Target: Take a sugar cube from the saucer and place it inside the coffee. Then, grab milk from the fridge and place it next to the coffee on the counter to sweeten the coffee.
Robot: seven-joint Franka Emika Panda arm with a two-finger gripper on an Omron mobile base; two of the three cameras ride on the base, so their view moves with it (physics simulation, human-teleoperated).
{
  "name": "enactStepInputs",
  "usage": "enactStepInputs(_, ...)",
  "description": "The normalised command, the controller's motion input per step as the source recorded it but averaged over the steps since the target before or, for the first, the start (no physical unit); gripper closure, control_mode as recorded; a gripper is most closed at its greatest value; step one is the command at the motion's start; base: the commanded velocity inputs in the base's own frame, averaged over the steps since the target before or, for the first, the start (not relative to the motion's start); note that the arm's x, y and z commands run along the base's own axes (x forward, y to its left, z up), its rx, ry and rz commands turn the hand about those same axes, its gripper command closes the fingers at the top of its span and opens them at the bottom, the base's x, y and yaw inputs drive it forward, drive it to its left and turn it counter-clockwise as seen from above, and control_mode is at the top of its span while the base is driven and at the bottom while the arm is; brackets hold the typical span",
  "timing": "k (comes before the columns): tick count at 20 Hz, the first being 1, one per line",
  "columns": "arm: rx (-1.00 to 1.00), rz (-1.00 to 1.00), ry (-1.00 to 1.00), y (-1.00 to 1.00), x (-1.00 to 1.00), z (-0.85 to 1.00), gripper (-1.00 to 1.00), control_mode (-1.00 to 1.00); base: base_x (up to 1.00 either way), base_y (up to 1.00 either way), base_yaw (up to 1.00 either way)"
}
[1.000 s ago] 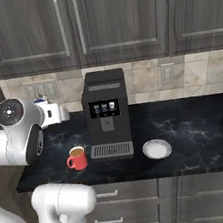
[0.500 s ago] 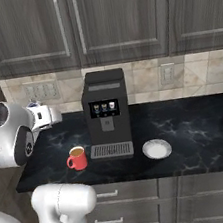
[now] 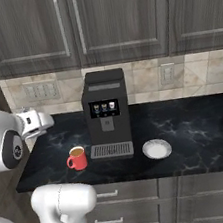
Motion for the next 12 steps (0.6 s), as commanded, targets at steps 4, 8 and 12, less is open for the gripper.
enactStepInputs(4,-0.06,-0.06,0.0,0.34,0.0,-0.04,1.0,-1.0,0.0,0.0,0.0)
enactStepInputs(8,-0.03,-0.07,-0.03,0.35,0.0,0.0,1.0,-1.0,0.0,0.0,0.0)
enactStepInputs(12,0.0,-0.2,-0.11,0.22,0.0,-0.01,1.0,-1.0,0.0,0.0,0.0)
